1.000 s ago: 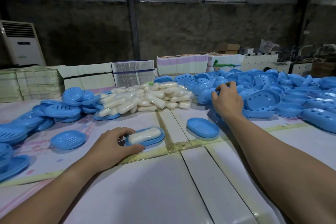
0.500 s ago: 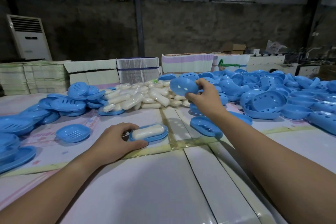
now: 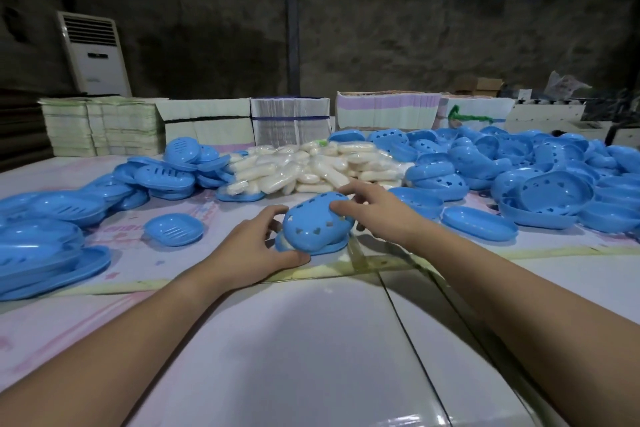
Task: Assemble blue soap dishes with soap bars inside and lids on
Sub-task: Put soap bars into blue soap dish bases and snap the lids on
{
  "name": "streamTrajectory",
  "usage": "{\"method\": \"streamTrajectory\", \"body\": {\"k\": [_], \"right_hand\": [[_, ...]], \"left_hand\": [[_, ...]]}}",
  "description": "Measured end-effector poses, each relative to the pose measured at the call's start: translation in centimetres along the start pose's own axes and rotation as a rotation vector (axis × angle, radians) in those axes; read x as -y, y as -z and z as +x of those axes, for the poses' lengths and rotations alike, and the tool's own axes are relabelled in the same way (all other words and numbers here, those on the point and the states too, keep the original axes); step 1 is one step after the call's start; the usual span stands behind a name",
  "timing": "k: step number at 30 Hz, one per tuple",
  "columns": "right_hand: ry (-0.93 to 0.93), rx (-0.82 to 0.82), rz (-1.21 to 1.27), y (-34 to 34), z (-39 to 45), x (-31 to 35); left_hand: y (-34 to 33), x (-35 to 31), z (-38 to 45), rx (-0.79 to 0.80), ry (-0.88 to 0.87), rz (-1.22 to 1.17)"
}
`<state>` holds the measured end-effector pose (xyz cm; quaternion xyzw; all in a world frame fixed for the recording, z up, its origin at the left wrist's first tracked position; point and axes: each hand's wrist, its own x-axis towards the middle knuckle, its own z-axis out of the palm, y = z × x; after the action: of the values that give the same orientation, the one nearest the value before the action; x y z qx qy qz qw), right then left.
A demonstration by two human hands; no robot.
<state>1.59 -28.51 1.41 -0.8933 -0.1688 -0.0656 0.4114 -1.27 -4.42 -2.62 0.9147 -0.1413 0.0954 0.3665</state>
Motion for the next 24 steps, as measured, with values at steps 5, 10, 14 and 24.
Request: {"method": "streamTrajectory", "body": {"k": [5,10,14,24], "right_hand": [[0.188,0.148,-0.237,-0.6,-0.3,-0.2],[0.313,0.272,-0.27,-0.9,-0.7,0.3],[0.285,0.195,-0.187,-0.7,-0.6,0.1],[0.249,0.204,0.003,-1.3,-0.5,0.1]], "left_hand": [[-0.1,-0.3,-0.1,0.019,0.023,0.004],[0.1,-0.3,-0.2,-0.004,0.026,-0.052],[0.5,-0.6,-0.2,-0.048,0.028,-0.185],[0.7,-1.2,-0.4,-0.117,-0.002,-0.394]]}}
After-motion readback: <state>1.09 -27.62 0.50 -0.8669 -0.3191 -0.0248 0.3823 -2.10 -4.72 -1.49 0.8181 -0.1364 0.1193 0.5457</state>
